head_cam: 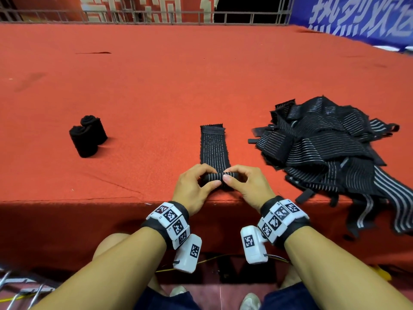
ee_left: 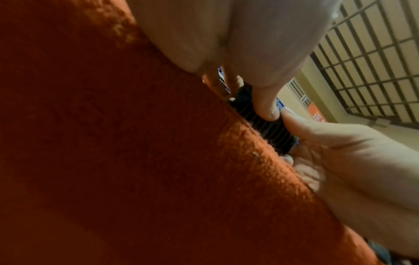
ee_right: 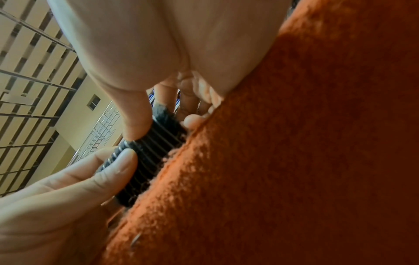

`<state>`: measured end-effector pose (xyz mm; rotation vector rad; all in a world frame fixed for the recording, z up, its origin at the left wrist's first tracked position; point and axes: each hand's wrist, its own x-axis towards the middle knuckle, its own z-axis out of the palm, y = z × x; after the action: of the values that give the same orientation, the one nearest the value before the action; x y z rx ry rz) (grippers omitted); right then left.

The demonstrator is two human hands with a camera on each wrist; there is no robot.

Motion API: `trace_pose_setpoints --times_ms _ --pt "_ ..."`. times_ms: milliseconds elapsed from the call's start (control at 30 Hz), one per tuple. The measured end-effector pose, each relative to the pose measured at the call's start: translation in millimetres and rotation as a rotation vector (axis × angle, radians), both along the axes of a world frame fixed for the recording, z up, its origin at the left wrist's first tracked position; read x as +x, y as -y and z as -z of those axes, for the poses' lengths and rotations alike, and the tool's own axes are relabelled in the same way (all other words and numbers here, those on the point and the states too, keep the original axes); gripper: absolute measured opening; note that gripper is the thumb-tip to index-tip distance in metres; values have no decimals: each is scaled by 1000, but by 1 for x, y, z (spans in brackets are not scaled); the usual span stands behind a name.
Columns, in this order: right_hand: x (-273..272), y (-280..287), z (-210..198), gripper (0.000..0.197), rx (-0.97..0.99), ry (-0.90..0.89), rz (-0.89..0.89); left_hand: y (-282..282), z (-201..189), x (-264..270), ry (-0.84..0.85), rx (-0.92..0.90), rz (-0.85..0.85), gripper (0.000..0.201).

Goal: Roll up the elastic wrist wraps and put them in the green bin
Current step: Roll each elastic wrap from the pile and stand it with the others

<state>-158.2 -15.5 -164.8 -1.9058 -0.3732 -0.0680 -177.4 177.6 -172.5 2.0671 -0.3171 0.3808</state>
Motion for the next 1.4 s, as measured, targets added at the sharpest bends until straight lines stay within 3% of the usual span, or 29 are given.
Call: trace_pose_setpoints --times_ms 233,433,667,800,1133,1400 --pt "1 2 -1 22 28 15 -30 -1 -8 7 17 189 24 11" --pt "0 2 -1 31 72 -26 -78 -2 -11 5 -122 142 32 9" --pt "3 -1 1 15 24 34 -47 -2 -9 5 -74 171 32 8" --pt "5 -2 3 12 -34 47 9 -4 -10 1 -18 195 98 38" --pt "1 -2 3 21 -94 34 1 -1 -9 3 -53 248 -1 16" --pt "2 -3 2 19 -124 16 12 3 2 -2 85 328 -22 24"
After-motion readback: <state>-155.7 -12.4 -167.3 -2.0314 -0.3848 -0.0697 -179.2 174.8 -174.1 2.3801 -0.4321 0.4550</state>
